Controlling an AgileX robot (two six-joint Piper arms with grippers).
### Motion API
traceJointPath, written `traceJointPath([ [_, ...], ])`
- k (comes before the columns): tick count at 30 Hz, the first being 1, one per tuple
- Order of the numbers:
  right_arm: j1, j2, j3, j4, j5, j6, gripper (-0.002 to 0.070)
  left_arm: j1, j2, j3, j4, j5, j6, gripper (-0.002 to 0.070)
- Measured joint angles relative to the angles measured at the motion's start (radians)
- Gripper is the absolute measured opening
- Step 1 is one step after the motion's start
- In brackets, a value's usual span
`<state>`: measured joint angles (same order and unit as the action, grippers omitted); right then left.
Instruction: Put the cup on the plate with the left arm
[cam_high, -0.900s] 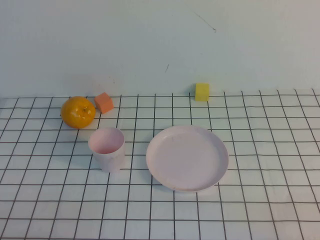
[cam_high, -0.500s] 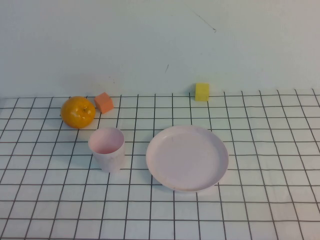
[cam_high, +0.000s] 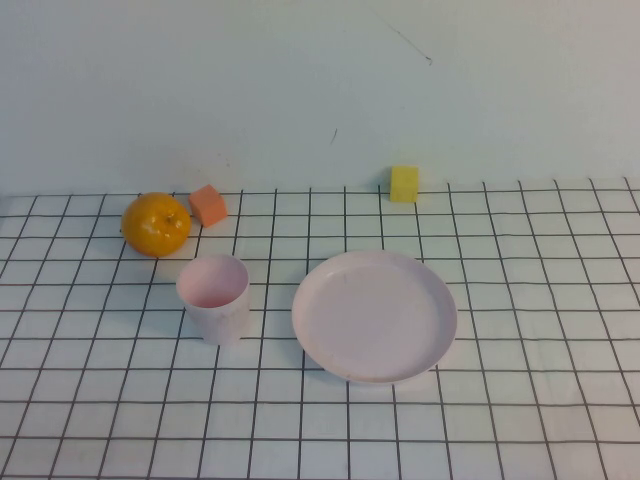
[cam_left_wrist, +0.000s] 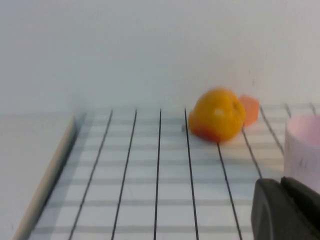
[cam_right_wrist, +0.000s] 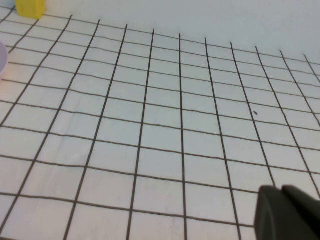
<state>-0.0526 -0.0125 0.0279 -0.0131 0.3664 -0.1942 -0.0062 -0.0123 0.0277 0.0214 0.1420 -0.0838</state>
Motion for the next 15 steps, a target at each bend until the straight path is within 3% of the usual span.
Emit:
traceJointPath([
  [8,0.000,0.000,0.000,0.000,0.000,0.000,-0.0002,0.000,0.000,0.000,0.075,-0.440,0.072,-0.0002],
  [15,0.000,0.000,0.000,0.000,0.000,0.000,-0.0002,0.000,0.000,0.000,0.097,-0.614,0.084,-0.0002],
])
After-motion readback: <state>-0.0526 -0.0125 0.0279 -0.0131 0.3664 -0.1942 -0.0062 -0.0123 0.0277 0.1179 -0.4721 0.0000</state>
